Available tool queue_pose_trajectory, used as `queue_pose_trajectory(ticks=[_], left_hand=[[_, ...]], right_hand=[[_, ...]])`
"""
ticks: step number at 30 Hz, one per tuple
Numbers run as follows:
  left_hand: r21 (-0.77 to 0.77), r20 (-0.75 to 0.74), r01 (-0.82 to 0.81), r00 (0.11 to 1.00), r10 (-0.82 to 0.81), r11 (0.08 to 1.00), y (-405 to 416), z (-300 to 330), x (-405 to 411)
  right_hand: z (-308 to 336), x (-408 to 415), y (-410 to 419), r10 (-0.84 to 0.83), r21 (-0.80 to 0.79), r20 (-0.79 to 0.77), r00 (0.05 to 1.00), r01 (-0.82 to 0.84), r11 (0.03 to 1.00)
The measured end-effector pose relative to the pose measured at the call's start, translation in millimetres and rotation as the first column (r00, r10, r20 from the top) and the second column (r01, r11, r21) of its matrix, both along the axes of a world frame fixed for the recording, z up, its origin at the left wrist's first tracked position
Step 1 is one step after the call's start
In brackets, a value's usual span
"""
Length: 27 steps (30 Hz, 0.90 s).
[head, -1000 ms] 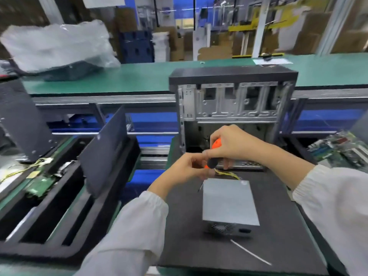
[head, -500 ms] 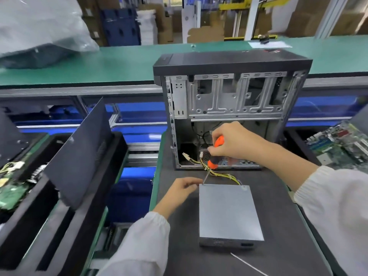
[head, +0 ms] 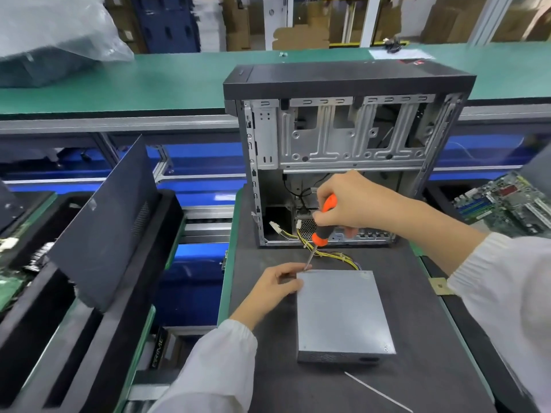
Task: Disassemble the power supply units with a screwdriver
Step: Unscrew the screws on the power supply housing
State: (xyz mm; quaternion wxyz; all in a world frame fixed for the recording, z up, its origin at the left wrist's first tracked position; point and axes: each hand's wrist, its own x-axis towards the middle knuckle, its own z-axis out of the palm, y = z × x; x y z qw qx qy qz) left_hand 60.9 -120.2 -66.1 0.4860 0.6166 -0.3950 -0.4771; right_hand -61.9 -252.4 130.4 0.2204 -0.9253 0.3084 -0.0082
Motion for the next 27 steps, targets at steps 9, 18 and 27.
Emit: queue_pose_trajectory(ticks=[9,18,27], left_hand=[[-0.013,-0.003,-0.068,0.998,0.068,0.998,1.8,-2.2,-4.7],[0.002,0.011,-0.088,0.996,0.088,0.996,2.6,-4.8,-7.6],[-0.016,0.046,-0.085,0.995,0.085,0.996,1.7,-3.3,-8.7]], right_hand=[[-2.9,0.9,-2.7,0.024,-0.031,-0.011,1.000,-0.024,0.999],[-2.2,3.2,-1.6,0.042,-0.083,-0.055,0.998,-0.046,0.995],[1.7,26.8,6.0,0.084,-0.379,-0.158,0.984,-0.138,0.915]])
